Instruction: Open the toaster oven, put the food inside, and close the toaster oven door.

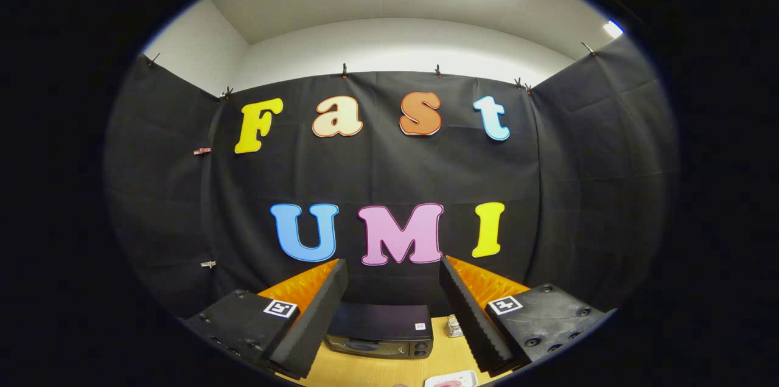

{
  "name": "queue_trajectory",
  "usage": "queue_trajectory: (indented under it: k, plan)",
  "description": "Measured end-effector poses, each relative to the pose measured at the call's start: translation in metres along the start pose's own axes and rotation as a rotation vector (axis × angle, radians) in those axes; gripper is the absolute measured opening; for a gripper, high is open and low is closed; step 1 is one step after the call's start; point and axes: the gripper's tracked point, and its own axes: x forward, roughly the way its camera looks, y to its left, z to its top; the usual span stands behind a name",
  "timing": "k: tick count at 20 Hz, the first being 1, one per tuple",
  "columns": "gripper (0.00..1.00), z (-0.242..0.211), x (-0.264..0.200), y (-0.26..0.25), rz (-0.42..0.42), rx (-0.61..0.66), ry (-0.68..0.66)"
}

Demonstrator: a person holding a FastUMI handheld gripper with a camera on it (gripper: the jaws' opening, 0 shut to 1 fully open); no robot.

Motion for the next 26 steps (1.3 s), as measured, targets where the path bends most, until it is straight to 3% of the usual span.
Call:
queue_trajectory:
  k: [7,14,26]
  plan:
    - [0.98,-0.055,0.057,0.035,0.061,0.036,0.061]
    - [0.99,-0.192,0.109,0.055,0.035,0.067,0.224]
    - [1.00,-0.360,0.154,0.063,0.003,0.036,0.370]
